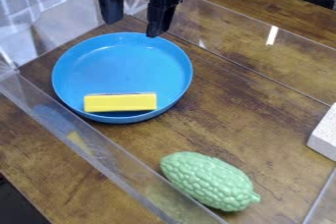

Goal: Put the white object in the blue tray

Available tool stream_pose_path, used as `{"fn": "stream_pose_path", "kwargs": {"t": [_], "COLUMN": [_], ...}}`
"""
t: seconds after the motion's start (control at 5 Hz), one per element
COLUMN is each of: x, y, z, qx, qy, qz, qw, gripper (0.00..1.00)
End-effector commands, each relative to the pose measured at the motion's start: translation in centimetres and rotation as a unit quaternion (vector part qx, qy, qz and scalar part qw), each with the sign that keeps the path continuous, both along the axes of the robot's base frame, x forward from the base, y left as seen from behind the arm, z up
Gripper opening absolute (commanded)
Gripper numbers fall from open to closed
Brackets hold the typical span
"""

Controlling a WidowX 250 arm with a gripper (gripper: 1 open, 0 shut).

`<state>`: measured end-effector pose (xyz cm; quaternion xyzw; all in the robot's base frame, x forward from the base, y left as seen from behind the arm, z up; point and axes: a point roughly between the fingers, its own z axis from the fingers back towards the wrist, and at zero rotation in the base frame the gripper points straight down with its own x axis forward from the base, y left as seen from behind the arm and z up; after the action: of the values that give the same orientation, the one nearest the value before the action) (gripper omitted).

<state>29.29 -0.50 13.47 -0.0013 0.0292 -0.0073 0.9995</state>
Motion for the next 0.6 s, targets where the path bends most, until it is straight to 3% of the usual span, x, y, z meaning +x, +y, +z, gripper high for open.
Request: {"fn": "stream_pose_path", "kwargs": {"t": [0.0, 0.2, 0.4], "x": [-0.1, -0.5, -1.1], "y": [-0.9, -3.9, -8.4], "z": [-0.7, -1.0, -1.2], "qx": [-0.002, -0.006, -0.01], "qy": [0.011, 0.022, 0.024], "qz": [-0.014, -0.061, -0.126], "qw": [0.9998, 0.9979, 0.9917], "gripper": [1.0, 1.0, 1.0]}}
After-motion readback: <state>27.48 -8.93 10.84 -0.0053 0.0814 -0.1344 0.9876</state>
